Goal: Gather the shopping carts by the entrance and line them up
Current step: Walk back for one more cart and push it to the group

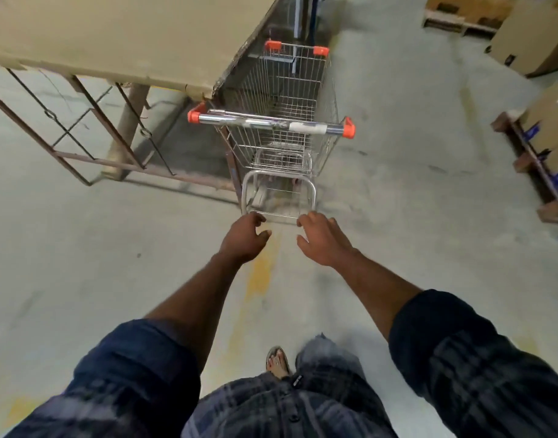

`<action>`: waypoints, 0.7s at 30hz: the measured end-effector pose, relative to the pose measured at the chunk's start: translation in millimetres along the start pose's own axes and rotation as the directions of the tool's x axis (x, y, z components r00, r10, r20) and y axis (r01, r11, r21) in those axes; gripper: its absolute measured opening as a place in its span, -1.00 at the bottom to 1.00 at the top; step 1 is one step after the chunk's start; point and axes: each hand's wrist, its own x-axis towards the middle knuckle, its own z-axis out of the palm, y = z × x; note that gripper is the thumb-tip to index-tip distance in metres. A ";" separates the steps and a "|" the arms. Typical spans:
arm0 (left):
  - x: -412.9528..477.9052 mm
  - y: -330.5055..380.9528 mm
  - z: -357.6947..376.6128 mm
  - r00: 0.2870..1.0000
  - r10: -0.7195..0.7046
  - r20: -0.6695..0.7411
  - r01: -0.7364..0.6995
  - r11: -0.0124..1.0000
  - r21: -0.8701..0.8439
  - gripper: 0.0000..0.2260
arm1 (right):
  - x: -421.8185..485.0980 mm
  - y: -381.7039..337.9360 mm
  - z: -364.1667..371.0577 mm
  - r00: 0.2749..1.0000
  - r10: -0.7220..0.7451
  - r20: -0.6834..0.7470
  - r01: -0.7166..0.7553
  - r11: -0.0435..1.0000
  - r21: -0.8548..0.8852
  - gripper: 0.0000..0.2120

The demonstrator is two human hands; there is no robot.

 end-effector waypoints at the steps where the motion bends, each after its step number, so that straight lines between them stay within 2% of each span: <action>1: 26.3 6.0 -12.9 1.000 0.012 -0.016 -0.012 1.000 0.001 -0.69 | 27.2 1.4 -10.4 0.999 -0.011 -0.042 0.010 1.000 -0.007 -0.72; 3: 81.3 17.8 -38.3 0.996 0.057 -0.071 -0.055 0.998 0.027 -0.67 | 85.1 5.1 -30.0 0.991 -0.039 -0.128 0.037 0.999 -0.019 -0.72; 6: 163.5 38.4 -69.9 0.964 0.142 -0.224 -0.116 0.985 0.126 -0.65 | 170.6 11.9 -59.2 0.965 -0.004 -0.261 0.013 0.999 0.036 -0.74; 8: 211.1 49.3 -85.6 0.941 0.156 -0.301 -0.101 0.976 0.192 -0.59 | 219.4 18.7 -72.4 0.960 0.006 -0.279 -0.015 0.999 -0.028 -0.68; 9: 232.3 50.9 -91.3 0.941 0.138 -0.308 -0.067 0.970 0.233 -0.57 | 239.9 24.1 -77.2 0.969 0.015 -0.246 -0.031 0.998 -0.062 -0.62; 11: 266.1 42.3 -96.9 0.965 0.065 -0.254 0.018 0.950 0.313 -0.55 | 271.0 41.4 -80.6 0.994 0.055 -0.093 -0.063 0.994 -0.085 -0.54; 13: 287.1 25.6 -95.9 0.986 0.001 -0.167 0.061 0.927 0.370 -0.50 | 292.4 59.3 -76.4 0.992 0.096 0.087 -0.086 0.990 -0.111 -0.60; 14: 294.1 16.1 -93.0 0.989 0.003 -0.147 0.057 0.916 0.397 -0.48 | 301.0 65.8 -74.4 0.985 0.113 0.132 -0.095 0.987 -0.132 -0.66; 16: 302.0 5.7 -87.9 0.990 0.031 -0.135 0.030 0.903 0.429 -0.49 | 314.7 73.3 -74.7 0.979 0.140 0.149 -0.118 0.982 -0.148 -0.71; 21: 312.9 21.7 -84.0 0.998 0.014 -0.065 0.012 0.922 0.386 -0.54 | 324.5 85.5 -83.9 0.963 0.213 0.163 -0.182 0.966 -0.185 -0.72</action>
